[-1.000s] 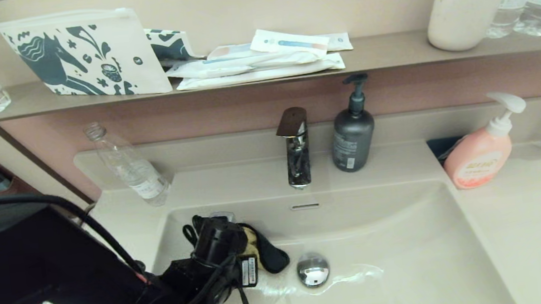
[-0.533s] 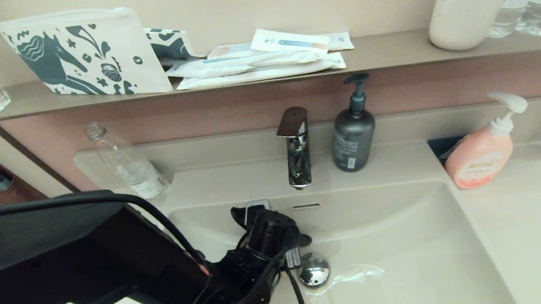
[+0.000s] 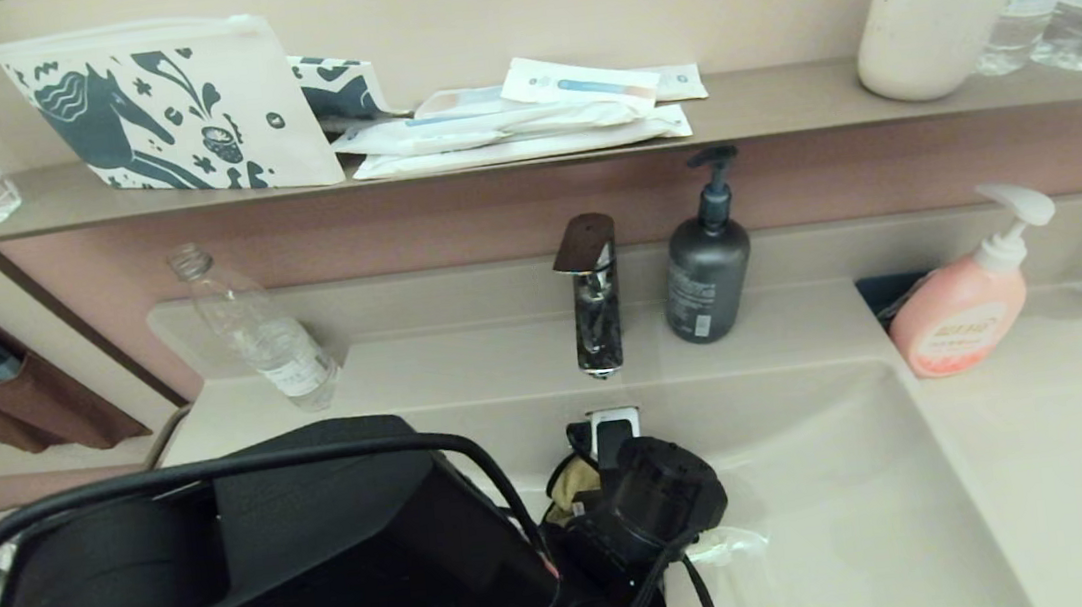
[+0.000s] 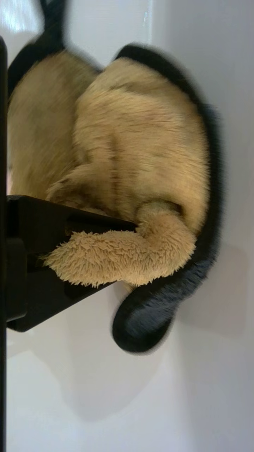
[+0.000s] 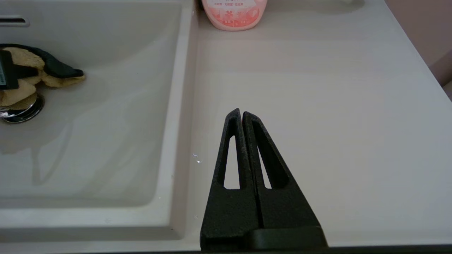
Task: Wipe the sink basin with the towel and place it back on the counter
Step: Wipe the sink
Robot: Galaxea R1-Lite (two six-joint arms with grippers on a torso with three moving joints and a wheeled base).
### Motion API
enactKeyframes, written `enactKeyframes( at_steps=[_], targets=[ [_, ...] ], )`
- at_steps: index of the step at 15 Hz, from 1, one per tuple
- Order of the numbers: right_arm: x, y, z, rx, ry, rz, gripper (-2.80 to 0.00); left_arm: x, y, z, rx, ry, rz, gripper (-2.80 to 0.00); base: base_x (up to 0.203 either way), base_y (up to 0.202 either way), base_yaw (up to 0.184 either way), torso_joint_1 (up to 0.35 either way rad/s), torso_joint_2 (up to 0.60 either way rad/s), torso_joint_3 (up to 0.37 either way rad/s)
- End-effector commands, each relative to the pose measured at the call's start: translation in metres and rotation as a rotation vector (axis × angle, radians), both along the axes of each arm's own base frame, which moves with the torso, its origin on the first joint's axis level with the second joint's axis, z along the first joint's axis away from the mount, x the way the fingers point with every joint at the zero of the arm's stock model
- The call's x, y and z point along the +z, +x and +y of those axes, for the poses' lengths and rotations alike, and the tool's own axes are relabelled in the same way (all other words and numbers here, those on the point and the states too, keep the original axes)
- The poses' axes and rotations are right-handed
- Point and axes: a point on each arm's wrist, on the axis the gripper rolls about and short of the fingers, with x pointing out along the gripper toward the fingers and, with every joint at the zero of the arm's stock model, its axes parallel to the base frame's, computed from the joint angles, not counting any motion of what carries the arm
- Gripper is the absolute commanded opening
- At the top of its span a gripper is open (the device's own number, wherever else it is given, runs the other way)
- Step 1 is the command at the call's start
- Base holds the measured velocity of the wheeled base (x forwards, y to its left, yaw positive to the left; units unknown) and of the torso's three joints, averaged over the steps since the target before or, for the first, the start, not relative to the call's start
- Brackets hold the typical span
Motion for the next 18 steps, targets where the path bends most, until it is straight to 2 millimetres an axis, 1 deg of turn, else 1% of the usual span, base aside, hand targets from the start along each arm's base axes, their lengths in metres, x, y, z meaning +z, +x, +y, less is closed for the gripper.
enactKeyframes(
  at_steps=[1, 2, 3, 4, 6, 8, 10, 12, 13, 14, 16, 18],
  targets=[
    [0.000, 0.000, 0.000, 0.000, 0.000, 0.001, -2.80, -0.006, -0.003, -0.017, -0.026, -0.005, -0.003, -2.80, 0.000, 0.000, 0.000, 0.000, 0.00, 0.000],
    [0.000, 0.000, 0.000, 0.000, 0.000, 0.000, -2.80, 0.000, -0.007, -0.024, -0.042, -0.007, -0.004, -2.80, 0.000, 0.000, 0.000, 0.000, 0.00, 0.000],
    [0.000, 0.000, 0.000, 0.000, 0.000, 0.000, -2.80, 0.012, -0.014, -0.029, -0.060, -0.018, -0.005, -2.80, 0.000, 0.000, 0.000, 0.000, 0.00, 0.000],
    [0.000, 0.000, 0.000, 0.000, 0.000, 0.000, -2.80, 0.021, -0.024, -0.036, -0.077, -0.037, 0.000, -2.80, 0.000, 0.000, 0.000, 0.000, 0.00, 0.000],
    [0.000, 0.000, 0.000, 0.000, 0.000, 0.001, -2.80, 0.028, -0.049, -0.046, -0.109, -0.044, 0.039, -2.80, 0.000, 0.000, 0.000, 0.000, 0.00, 0.000],
    [0.000, 0.000, 0.000, 0.000, 0.000, 0.000, -2.80, 0.030, -0.072, -0.049, -0.123, -0.041, 0.090, -2.80, 0.000, 0.000, 0.000, 0.000, 0.00, 0.000],
    [0.000, 0.000, 0.000, 0.000, 0.000, 0.001, -2.80, 0.036, -0.088, -0.045, -0.121, -0.028, 0.147, -2.80, 0.000, 0.000, 0.000, 0.000, 0.00, 0.000],
    [0.000, 0.000, 0.000, 0.000, 0.000, 0.001, -2.80, 0.043, -0.108, -0.035, -0.122, -0.010, 0.238, -2.80, 0.000, 0.000, 0.000, 0.000, 0.00, 0.000],
    [0.000, 0.000, 0.000, 0.000, 0.000, 0.001, -2.80, 0.042, -0.118, -0.027, -0.127, 0.015, 0.297, -2.80, 0.000, 0.000, 0.000, 0.000, 0.00, 0.000],
    [0.000, 0.000, 0.000, -0.001, 0.000, 0.001, -2.80, 0.037, -0.124, -0.018, -0.124, 0.046, 0.337, -2.80, 0.000, 0.000, 0.000, 0.000, 0.00, 0.000],
    [0.000, 0.000, 0.000, 0.000, 0.000, 0.000, -2.80, 0.027, -0.131, -0.002, -0.112, 0.101, 0.374, -2.80, 0.000, 0.000, 0.000, 0.000, 0.00, 0.000],
    [0.000, 0.000, 0.000, 0.000, 0.000, 0.001, -2.80, 0.010, -0.139, 0.032, -0.092, 0.198, 0.432, -2.80, 0.000, 0.000, 0.000, 0.000, 0.00, 0.000]
  ],
)
